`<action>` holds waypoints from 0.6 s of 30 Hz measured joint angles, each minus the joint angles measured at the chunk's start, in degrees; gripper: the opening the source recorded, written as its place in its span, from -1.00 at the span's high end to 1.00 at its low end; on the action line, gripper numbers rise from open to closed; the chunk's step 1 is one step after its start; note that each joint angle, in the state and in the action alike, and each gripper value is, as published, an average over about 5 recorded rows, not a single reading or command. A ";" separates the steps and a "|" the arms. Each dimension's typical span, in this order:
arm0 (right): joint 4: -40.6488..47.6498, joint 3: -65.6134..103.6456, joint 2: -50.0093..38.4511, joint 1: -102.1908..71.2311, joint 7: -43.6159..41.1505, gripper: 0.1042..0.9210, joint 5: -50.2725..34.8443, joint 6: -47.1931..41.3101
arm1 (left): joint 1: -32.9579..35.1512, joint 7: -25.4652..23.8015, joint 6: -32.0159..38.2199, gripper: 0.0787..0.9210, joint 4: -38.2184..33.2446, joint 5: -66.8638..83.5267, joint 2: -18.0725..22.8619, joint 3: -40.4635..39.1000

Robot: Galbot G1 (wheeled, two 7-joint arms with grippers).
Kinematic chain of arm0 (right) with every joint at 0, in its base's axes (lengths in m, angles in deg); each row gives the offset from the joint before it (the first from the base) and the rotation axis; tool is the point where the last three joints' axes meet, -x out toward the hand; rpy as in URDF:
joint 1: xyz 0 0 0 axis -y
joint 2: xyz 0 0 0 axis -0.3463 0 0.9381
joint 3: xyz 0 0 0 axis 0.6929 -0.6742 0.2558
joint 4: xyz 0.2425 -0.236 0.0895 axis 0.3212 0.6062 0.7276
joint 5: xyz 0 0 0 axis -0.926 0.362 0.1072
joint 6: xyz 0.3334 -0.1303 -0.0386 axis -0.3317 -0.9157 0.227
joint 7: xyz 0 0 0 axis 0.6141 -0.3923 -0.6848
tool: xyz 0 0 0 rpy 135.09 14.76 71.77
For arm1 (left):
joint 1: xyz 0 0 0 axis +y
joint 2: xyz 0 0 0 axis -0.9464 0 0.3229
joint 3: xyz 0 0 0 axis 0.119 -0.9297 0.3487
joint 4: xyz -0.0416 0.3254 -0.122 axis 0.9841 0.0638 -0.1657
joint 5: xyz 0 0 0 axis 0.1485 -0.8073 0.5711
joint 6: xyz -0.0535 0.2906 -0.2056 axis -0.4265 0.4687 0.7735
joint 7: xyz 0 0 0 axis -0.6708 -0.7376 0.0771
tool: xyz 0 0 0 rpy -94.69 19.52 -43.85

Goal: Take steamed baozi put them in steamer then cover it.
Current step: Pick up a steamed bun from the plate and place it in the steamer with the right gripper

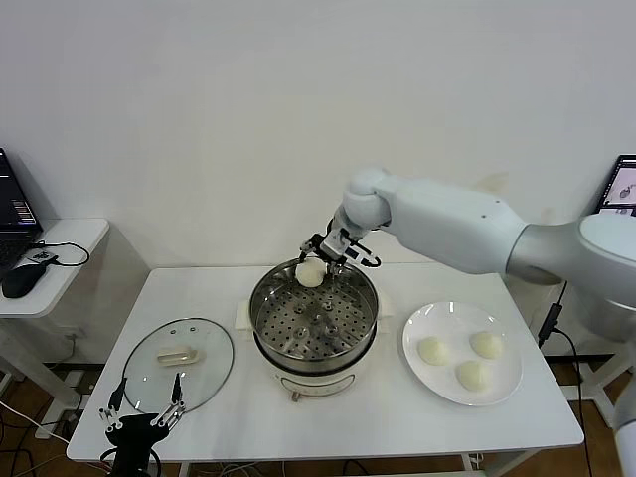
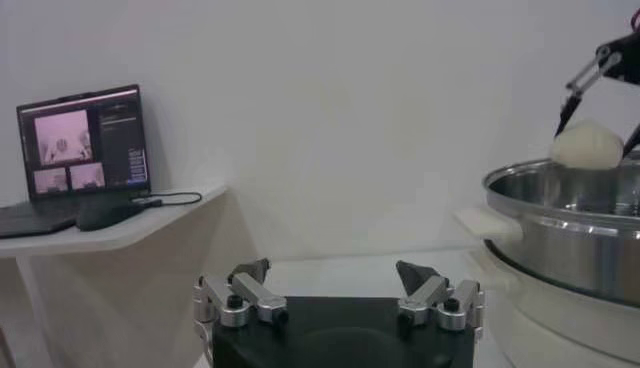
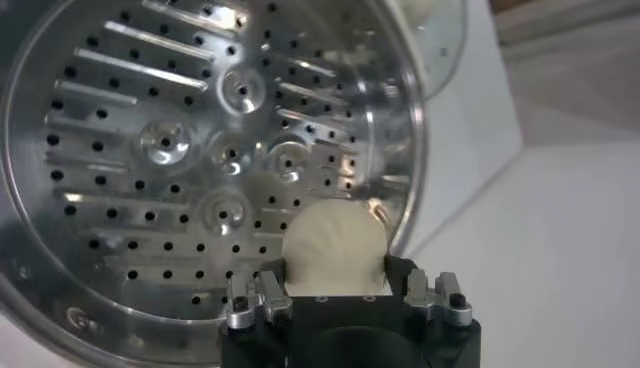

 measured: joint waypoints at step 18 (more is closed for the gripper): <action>6.46 1.45 4.05 -3.59 4.50 -0.67 11.04 8.37 | -0.54 -0.03 -0.02 -0.77 0.28 0.08 -0.04 -0.13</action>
